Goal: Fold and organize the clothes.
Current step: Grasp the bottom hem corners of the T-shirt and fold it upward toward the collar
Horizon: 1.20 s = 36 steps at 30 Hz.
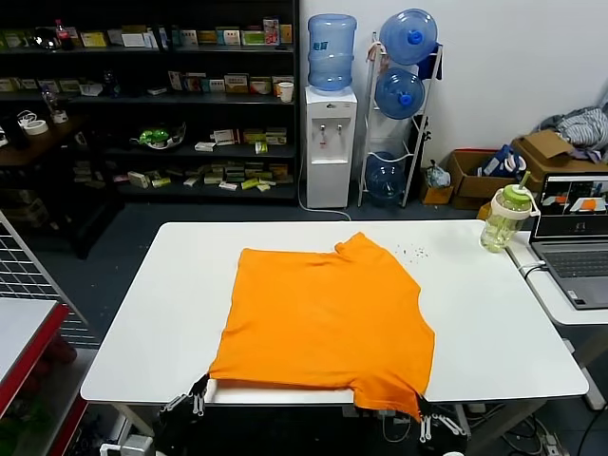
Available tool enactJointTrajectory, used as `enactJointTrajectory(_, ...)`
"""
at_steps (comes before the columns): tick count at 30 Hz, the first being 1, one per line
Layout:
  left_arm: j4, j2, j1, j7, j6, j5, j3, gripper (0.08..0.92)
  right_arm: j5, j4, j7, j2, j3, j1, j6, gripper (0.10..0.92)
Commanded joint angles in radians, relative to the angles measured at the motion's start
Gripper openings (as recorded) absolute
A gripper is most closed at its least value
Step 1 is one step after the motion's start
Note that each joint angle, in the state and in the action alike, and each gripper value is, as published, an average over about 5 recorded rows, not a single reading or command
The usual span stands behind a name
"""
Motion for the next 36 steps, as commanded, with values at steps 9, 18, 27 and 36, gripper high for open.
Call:
enactJointTrajectory(9,0.07,0.081,-0.245,0.065,-0.045,-0.053,0.026,0.09,0.147,-0.101,0.093,-0.112,-0.051,0.419,-0.032,0.124)
enactJointTrajectory(18,0.242,0.105,-0.494,0.067,-0.028,-0.094,0.08,0.09,0.264,-0.226,0.124,-0.187,-0.126,0.593,-0.114,0.124)
enactJointTrajectory(27,0.385,0.045,-0.583,0.065,-0.026,-0.067,0.155,0.09,0.269,-0.328,0.116,-0.173,-0.21,0.697,-0.138,0.124)
enactJointTrajectory(36,0.428,0.032,-0.602,0.078,-0.026,-0.057,0.172,0.13,0.251,-0.441,0.088,-0.144,-0.278,0.808,-0.109,0.292)
